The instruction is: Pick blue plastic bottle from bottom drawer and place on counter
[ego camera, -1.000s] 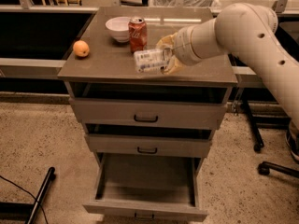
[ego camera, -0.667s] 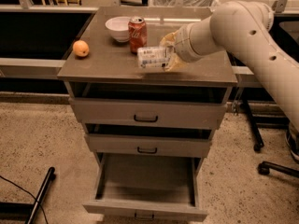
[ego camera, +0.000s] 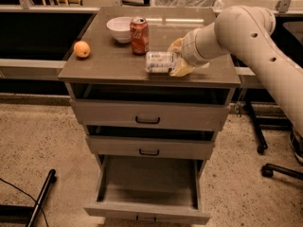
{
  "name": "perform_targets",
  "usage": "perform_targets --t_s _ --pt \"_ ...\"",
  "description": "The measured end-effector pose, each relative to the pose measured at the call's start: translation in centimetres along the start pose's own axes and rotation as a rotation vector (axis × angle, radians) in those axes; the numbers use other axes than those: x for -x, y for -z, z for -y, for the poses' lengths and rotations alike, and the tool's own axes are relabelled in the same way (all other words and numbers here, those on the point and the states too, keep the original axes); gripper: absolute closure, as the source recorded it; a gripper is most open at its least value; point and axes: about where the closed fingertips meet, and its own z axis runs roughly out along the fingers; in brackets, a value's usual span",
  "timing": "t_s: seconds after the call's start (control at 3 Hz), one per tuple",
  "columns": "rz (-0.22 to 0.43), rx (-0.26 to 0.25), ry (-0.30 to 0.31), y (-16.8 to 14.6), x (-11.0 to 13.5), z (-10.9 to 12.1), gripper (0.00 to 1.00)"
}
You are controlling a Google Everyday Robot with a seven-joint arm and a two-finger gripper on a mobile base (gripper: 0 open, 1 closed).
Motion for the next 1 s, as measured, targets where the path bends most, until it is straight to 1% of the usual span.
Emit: perform_targets --t_s 1.0 --pt "0.000 0.000 0.000 -0.01 0.00 -0.01 0.04"
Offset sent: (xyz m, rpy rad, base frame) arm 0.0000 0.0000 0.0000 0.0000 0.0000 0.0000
